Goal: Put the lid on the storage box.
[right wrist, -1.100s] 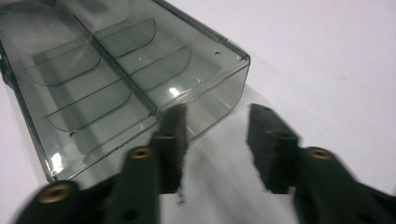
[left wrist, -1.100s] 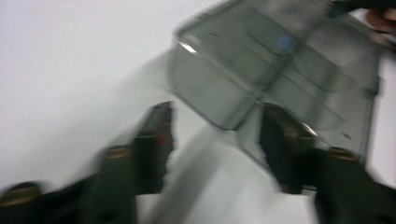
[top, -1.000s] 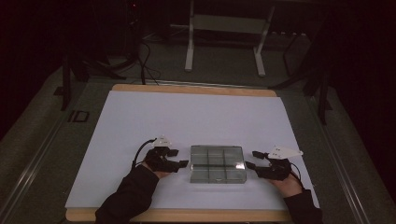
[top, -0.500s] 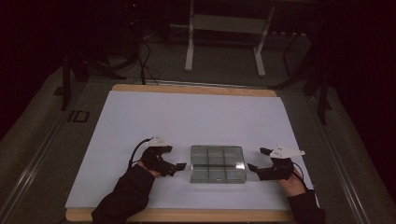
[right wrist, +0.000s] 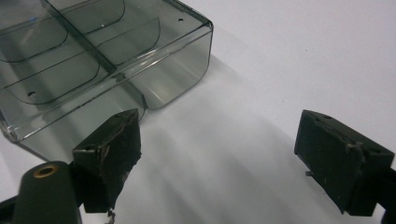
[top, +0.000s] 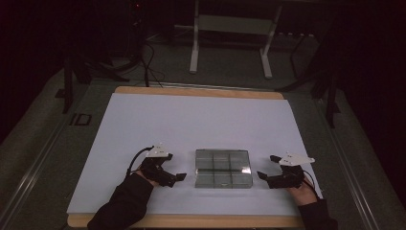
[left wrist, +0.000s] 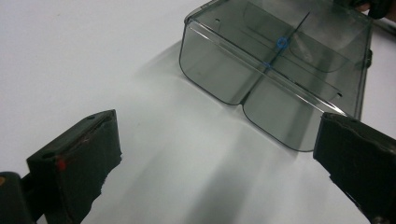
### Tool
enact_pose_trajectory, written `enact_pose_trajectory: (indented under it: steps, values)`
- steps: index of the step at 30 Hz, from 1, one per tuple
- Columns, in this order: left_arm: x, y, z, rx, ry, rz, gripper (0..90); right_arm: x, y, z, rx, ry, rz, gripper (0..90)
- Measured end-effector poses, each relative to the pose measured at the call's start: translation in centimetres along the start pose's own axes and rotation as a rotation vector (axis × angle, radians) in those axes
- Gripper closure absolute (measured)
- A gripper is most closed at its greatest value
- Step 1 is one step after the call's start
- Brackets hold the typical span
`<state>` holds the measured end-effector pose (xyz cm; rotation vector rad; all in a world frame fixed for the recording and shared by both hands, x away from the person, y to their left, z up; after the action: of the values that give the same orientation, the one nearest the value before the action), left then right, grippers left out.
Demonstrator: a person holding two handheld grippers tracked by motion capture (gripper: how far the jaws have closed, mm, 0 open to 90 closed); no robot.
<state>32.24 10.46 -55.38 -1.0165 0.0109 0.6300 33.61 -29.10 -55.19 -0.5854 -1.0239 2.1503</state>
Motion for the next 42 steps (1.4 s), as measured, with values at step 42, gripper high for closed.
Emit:
enact_pose_trajectory:
  steps: [42]
  values:
    - [1.0,4.4,3.9,-0.025,-0.15,0.048,2.2,-1.0,3.1,1.9,0.022,0.145,-0.065,14.7]
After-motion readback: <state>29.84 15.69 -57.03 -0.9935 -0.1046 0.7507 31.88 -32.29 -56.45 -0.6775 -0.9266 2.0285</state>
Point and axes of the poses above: each handheld gripper's, and its own axes: z roughly backward along the jaws, y roughly out of its underside, x roughly to its left, the point moved 5 cm from there along -z, roughly forward along the jaws, and after that the axes turned 7 degrees about y, right-handed, at the moved point
